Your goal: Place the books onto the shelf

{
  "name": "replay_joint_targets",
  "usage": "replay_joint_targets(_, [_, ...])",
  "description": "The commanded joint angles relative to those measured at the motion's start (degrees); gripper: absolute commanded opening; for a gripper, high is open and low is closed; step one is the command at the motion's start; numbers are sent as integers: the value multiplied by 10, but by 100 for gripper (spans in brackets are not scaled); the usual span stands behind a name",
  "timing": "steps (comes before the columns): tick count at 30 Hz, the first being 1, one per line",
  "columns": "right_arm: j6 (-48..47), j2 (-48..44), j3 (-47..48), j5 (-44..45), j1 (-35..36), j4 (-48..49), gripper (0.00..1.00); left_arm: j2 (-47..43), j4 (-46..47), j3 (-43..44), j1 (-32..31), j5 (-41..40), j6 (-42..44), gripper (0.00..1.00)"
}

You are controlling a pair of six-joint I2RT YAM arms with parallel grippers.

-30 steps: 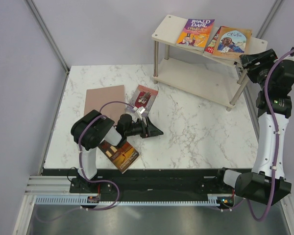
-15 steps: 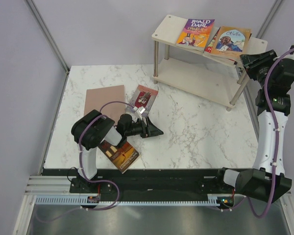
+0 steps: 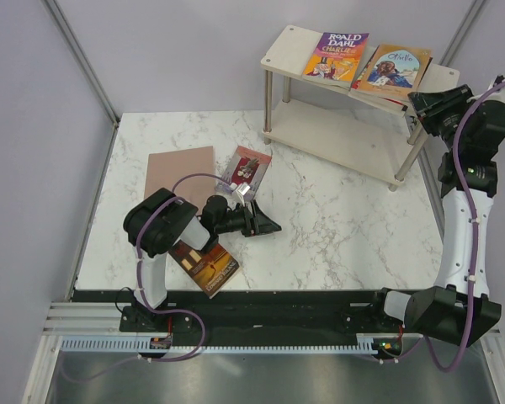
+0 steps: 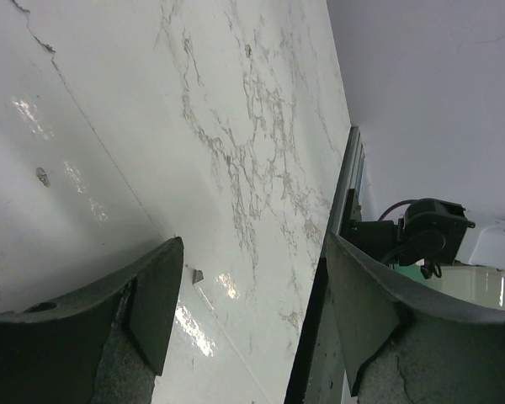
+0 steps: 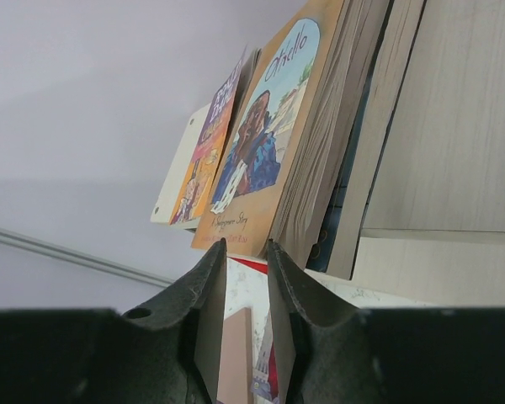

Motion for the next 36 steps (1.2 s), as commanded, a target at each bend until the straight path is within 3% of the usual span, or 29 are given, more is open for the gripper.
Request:
replay_joint_targets(1, [11,-8,-14,-17,-2,32,33,23,-28,-1,-1,-5,7,76])
replay_joint_targets(26, [17,-22,-23,-39,-2,42,34,25,-28,2,-1,-2,4,76])
replay_joint_targets(30, [8,-32,-21,-15,-2,18,49,23,-28,1,-1,-2,5,76])
replay_joint_targets(31, [-4,-36,-21,-7,-2,10,61,19,-28,2,-1,0,4,76])
replay_joint_targets(33, [-22,-53,-17,27,-2,-22,74,13,-31,6,-2,8,4,76])
replay_joint_targets(36, [-62,-84,-14,54,-2,-65,85,-22,-53,12,-1,15,10,76])
